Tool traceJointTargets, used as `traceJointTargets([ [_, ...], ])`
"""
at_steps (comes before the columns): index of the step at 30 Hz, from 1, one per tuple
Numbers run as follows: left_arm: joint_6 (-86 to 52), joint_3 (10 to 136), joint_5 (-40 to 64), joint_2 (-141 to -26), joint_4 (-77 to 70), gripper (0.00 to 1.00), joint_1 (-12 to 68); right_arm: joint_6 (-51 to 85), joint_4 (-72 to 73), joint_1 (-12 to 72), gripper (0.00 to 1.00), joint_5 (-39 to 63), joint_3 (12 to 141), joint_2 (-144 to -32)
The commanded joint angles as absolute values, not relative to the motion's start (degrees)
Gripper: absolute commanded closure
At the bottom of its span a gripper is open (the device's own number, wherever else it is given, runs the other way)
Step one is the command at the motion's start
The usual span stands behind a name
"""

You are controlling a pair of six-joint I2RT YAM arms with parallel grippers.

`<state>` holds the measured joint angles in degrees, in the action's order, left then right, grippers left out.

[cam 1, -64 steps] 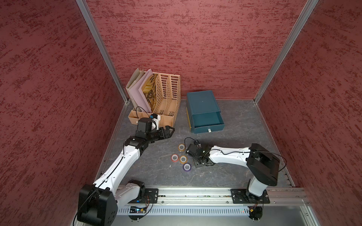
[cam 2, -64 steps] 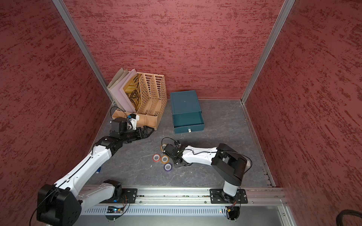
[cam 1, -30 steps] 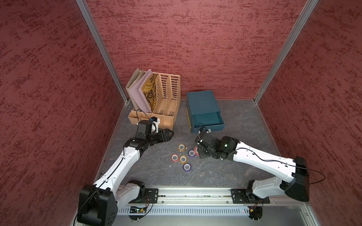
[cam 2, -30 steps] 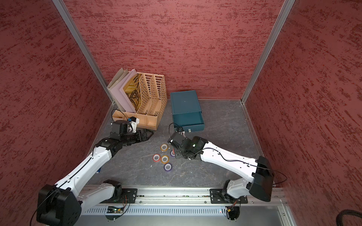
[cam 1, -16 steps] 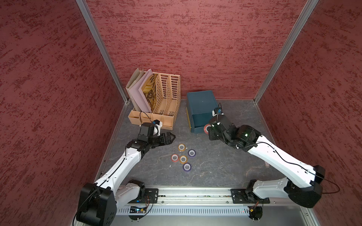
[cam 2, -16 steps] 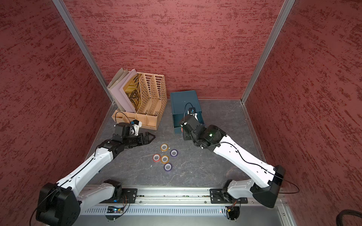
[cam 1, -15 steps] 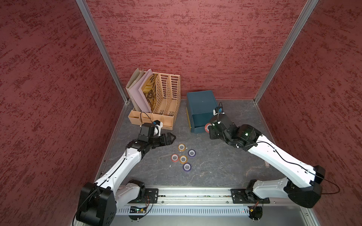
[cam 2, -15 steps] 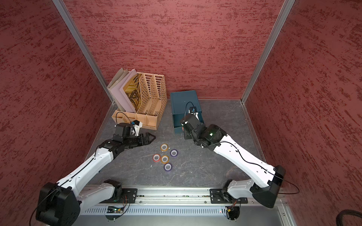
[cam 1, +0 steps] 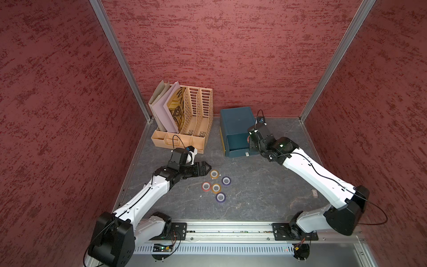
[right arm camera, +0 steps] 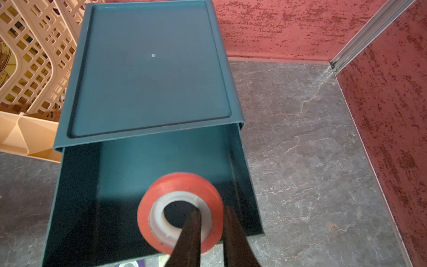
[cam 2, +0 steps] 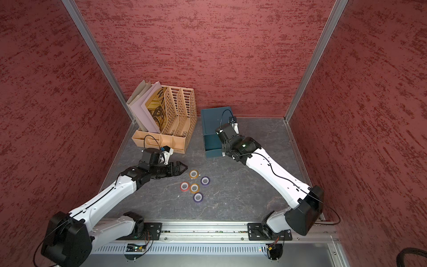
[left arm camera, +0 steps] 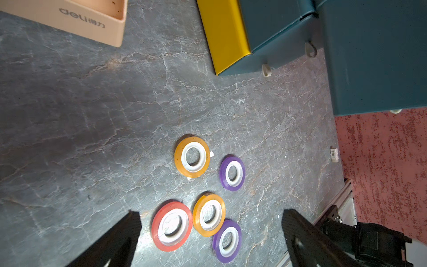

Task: Place the transparent tape into the drawer according to color
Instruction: Place the tape in the drawer, then pick up the tape at the center of the board.

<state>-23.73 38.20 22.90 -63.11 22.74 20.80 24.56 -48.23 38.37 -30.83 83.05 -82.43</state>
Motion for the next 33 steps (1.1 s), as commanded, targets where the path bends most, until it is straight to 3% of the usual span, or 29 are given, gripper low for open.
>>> traceJointTargets([
  [1,-23.2,37.8,21.67,-63.8,24.28,0.0,21.27,23.99,-44.92,36.89,0.86,-29.28,82.36,-82.3],
  [4,-23.2,37.93,21.62,-64.57,24.78,0.0,21.62,23.82,-44.44,35.96,0.69,-27.91,82.35,-83.01],
  [7,-23.22,38.29,21.45,-65.36,25.56,0.0,21.97,23.79,-43.73,35.51,0.59,-26.69,82.23,-83.14],
  [16,-23.64,38.99,20.16,-66.0,29.65,0.0,23.58,23.99,-43.64,35.39,0.43,-21.26,81.7,-81.83],
  [23,-23.8,41.25,15.49,-67.31,36.42,0.0,26.77,25.05,-44.74,35.5,0.03,-12.7,77.2,-76.93],
  [30,-24.46,42.69,12.16,-69.01,40.47,0.0,28.18,26.49,-45.8,35.6,0.02,-3.54,72.04,-70.9],
  [33,-24.28,43.13,11.14,-70.66,41.48,0.04,28.85,27.04,-45.86,35.68,0.02,0.33,69.12,-67.07],
])
